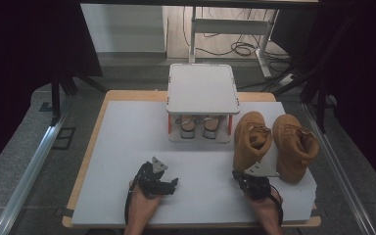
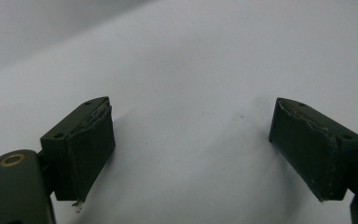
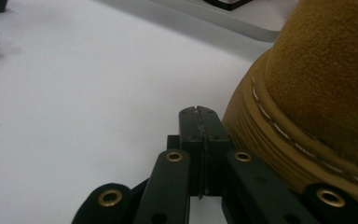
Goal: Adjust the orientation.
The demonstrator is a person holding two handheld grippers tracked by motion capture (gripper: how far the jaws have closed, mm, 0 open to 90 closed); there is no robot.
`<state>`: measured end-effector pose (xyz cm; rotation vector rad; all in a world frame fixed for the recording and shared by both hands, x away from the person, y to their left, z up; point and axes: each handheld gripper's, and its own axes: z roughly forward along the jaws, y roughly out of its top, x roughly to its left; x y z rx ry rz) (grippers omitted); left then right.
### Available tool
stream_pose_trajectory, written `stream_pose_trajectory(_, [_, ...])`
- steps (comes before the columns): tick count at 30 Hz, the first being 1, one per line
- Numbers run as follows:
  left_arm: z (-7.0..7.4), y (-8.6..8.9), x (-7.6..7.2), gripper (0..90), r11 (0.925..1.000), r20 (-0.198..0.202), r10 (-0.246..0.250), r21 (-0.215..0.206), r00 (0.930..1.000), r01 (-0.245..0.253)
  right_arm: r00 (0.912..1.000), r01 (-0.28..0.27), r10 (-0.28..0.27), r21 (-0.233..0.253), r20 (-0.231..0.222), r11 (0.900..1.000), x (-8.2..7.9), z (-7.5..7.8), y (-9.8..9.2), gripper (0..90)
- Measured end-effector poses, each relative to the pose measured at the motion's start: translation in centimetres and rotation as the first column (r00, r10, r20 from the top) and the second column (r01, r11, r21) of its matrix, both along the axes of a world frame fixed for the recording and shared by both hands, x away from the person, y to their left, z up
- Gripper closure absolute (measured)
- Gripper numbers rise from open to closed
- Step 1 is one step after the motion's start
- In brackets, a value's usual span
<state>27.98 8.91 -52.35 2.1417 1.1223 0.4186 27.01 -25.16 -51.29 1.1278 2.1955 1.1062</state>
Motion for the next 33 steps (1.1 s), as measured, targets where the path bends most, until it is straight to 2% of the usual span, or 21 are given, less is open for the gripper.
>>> stream_pose_trajectory(4, [0.0, 0.0, 0.0, 13.8, 1.0, 0.0, 0.0, 0.0, 1.0, 0.0, 0.9998, 0.008, -0.008, 0.0, 0.021, 1.0, 0.4, -0.3, 0.0, 89.9])
stream_pose_trajectory(12, [0.0, 0.0, 0.0, 13.9, 1.0, 0.001, 0.0, 0.001, 1.0, 0.0, 0.9999, -0.001, 0.0, 0.01, 0.014, 1.0, 0.5, -0.4, -0.2, 90.0])
stream_pose_trajectory(27, [0.0, 0.0, 0.0, 13.9, 1.0, 0.001, 0.0, 0.0, 1.0, 0.0, 0.9999, -0.012, 0.012, -0.024, 0.005, 1.0, 0.1, -0.3, -0.9, 90.0])
stream_pose_trajectory(33, [0.0, 0.0, 0.0, 13.9, 1.0, 0.001, 0.0, 0.0, 1.0, 0.0, 1.0, -0.006, 0.006, -0.024, 0.0, 1.0, 0.0, -0.2, -1.3, 90.0])
